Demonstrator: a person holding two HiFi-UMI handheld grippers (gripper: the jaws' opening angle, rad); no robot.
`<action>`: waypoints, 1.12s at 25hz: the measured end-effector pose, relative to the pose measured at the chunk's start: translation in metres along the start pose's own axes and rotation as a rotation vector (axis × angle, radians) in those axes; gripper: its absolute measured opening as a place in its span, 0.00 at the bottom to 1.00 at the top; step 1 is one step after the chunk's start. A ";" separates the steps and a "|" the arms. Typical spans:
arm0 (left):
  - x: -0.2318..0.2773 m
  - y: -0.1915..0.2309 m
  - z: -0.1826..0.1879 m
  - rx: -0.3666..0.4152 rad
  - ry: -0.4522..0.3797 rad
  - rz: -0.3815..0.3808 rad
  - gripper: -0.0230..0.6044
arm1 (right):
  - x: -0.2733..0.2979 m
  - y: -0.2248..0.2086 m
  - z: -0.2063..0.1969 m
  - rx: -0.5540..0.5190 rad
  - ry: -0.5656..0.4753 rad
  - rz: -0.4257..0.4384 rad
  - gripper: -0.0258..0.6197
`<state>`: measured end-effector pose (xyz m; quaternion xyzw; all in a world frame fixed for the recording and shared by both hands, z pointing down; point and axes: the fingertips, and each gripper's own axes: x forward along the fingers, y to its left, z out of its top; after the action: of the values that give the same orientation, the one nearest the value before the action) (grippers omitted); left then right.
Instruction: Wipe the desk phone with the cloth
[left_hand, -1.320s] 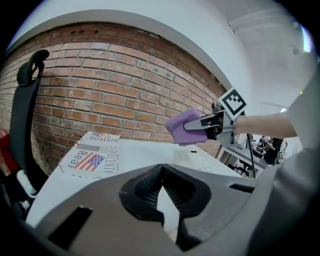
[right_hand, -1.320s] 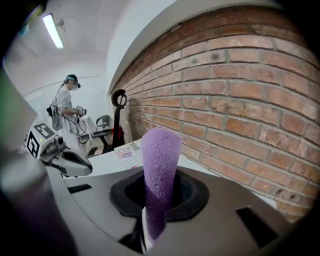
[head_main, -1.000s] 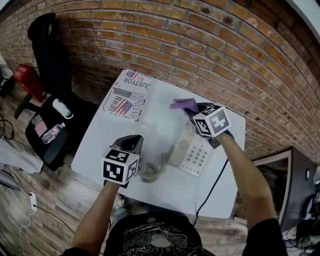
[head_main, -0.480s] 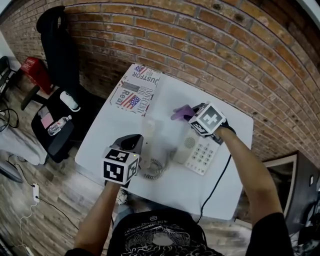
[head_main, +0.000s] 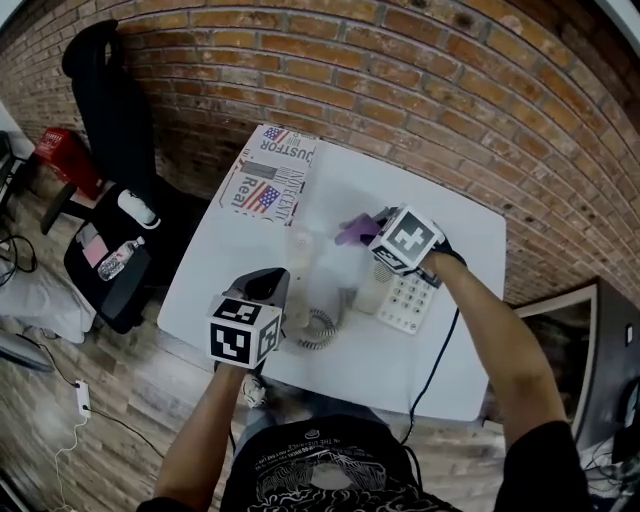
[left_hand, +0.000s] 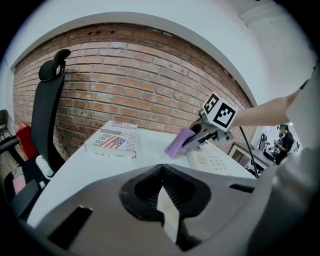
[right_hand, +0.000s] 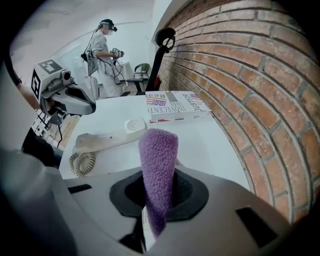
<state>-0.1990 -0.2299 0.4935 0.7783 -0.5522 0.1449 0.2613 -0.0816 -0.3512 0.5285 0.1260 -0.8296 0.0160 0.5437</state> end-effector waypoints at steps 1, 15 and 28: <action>-0.001 0.001 0.000 -0.001 -0.001 -0.004 0.05 | 0.001 0.004 -0.001 0.005 0.003 0.002 0.11; -0.014 0.006 -0.007 0.047 0.017 -0.091 0.05 | 0.001 0.048 -0.008 0.092 0.005 -0.008 0.11; -0.018 -0.001 -0.010 0.145 0.045 -0.223 0.05 | -0.002 0.090 -0.018 0.251 -0.041 -0.058 0.11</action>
<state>-0.2034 -0.2098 0.4917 0.8483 -0.4444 0.1717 0.2312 -0.0852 -0.2604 0.5438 0.2174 -0.8280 0.1011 0.5069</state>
